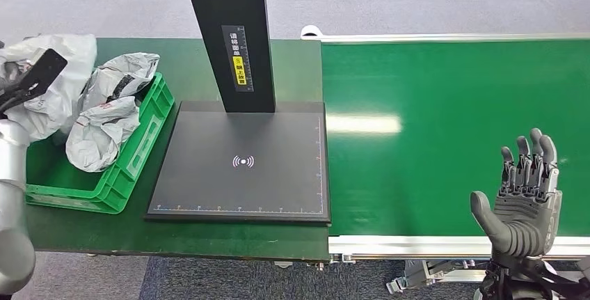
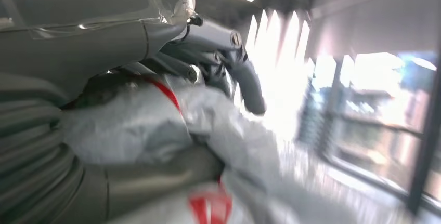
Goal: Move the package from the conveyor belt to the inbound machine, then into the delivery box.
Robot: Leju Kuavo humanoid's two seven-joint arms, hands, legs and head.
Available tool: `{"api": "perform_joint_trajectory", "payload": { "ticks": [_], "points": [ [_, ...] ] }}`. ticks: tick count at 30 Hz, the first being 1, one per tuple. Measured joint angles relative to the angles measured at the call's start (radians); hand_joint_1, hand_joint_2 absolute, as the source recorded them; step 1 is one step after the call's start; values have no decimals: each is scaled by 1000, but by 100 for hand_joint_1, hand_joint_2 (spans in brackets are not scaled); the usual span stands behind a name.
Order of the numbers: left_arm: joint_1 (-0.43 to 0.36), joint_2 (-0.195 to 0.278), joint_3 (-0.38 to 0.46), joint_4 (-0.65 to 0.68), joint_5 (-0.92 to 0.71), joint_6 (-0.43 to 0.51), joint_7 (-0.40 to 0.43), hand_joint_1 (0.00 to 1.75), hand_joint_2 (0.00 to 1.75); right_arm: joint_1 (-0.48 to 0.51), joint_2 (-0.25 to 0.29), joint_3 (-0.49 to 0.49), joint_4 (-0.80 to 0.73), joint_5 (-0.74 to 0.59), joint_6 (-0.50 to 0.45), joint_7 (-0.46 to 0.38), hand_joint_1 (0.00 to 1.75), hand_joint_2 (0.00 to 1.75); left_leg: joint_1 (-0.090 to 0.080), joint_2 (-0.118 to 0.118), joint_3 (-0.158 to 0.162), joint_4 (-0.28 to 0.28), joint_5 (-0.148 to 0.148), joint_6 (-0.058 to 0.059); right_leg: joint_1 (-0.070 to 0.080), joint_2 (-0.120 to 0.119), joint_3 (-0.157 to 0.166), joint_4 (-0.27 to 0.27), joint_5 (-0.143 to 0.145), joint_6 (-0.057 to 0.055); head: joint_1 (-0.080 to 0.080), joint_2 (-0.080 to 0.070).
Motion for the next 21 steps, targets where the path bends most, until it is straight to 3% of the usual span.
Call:
{"api": "perform_joint_trajectory", "payload": {
  "ticks": [5,9,16,21],
  "points": [
    [-3,-27,30,1,192,-84,-120,0,175,0,0,-1,10,2,0,-1,0,175,0,0,0,0,0,0,0,0,0,0,0,0,0,0],
    [19,-52,43,-79,372,-112,-202,0,175,0,0,-1,16,10,-2,1,0,175,0,0,0,0,0,0,0,0,0,0,0,0,0,0],
    [154,-129,46,-447,752,-74,-332,0,175,0,0,-1,24,7,-23,16,0,175,0,0,0,0,0,0,0,0,0,0,0,0,0,0],
    [359,-208,-29,-797,1014,-134,-438,0,175,0,0,0,42,27,-27,35,0,175,-1,1,0,0,-2,1,-1,0,0,-1,-1,0,0,0]
  ]
}}
